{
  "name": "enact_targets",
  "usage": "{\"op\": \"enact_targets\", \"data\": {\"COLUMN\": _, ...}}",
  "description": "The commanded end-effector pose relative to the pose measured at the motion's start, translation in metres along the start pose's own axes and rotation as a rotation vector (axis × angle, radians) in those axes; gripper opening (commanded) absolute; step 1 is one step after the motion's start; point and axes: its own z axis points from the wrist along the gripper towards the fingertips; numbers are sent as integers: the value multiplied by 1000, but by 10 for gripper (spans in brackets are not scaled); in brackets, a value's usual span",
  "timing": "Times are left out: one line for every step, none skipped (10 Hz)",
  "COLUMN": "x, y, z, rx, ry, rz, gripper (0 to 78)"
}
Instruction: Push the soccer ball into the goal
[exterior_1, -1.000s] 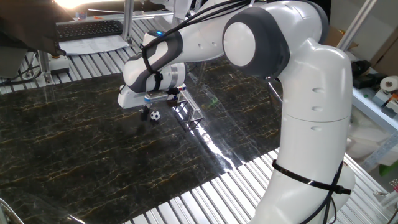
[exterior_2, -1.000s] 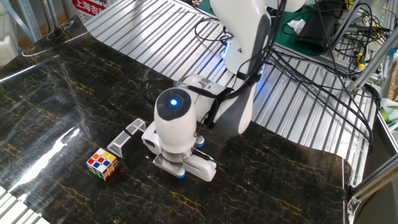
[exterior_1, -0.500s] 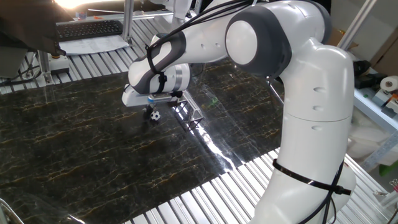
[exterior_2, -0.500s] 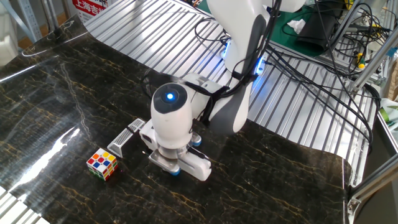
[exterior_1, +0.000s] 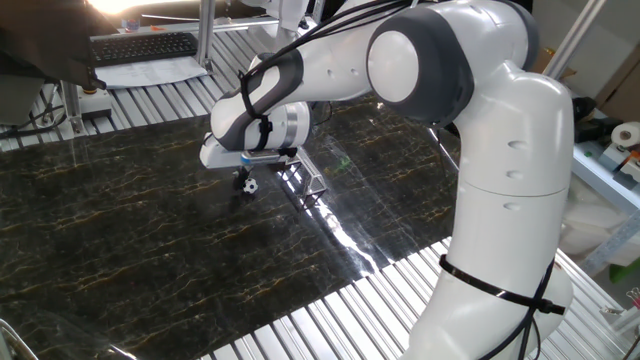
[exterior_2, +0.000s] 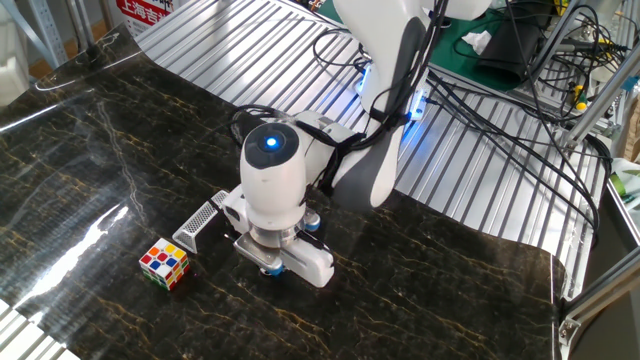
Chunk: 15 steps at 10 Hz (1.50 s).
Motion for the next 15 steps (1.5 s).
{"op": "enact_targets", "data": {"x": -14, "y": -23, "z": -11, "rx": 134, "ry": 12, "rz": -102, "gripper": 0}}
{"op": "enact_targets", "data": {"x": -25, "y": -41, "z": -23, "rx": 132, "ry": 48, "rz": -145, "gripper": 0}}
{"op": "enact_targets", "data": {"x": -36, "y": -63, "z": -38, "rx": 134, "ry": 68, "rz": -184, "gripper": 0}}
{"op": "enact_targets", "data": {"x": -41, "y": -76, "z": -47, "rx": 129, "ry": 63, "rz": -195, "gripper": 0}}
{"op": "enact_targets", "data": {"x": -39, "y": -75, "z": -44, "rx": 141, "ry": 41, "rz": -161, "gripper": 0}}
{"op": "enact_targets", "data": {"x": -40, "y": -72, "z": -41, "rx": 125, "ry": 42, "rz": -144, "gripper": 0}}
{"op": "enact_targets", "data": {"x": -40, "y": -69, "z": -37, "rx": 114, "ry": 43, "rz": -137, "gripper": 0}}
{"op": "enact_targets", "data": {"x": -39, "y": -48, "z": -15, "rx": 84, "ry": 26, "rz": -94, "gripper": 0}}
{"op": "enact_targets", "data": {"x": -35, "y": -32, "z": -2, "rx": 82, "ry": 8, "rz": -68, "gripper": 0}}
{"op": "enact_targets", "data": {"x": -33, "y": -24, "z": 3, "rx": 80, "ry": 7, "rz": -57, "gripper": 0}}
{"op": "enact_targets", "data": {"x": -26, "y": -3, "z": 11, "rx": 64, "ry": 8, "rz": -14, "gripper": 0}}
{"op": "enact_targets", "data": {"x": -25, "y": 1, "z": 11, "rx": 61, "ry": 7, "rz": -1, "gripper": 0}}
{"op": "enact_targets", "data": {"x": -21, "y": 18, "z": 11, "rx": 21, "ry": 4, "rz": 75, "gripper": 0}}
{"op": "enact_targets", "data": {"x": -22, "y": 16, "z": 11, "rx": 50, "ry": -4, "rz": 69, "gripper": 0}}
{"op": "enact_targets", "data": {"x": -22, "y": 15, "z": 11, "rx": 64, "ry": -7, "rz": 66, "gripper": 0}}
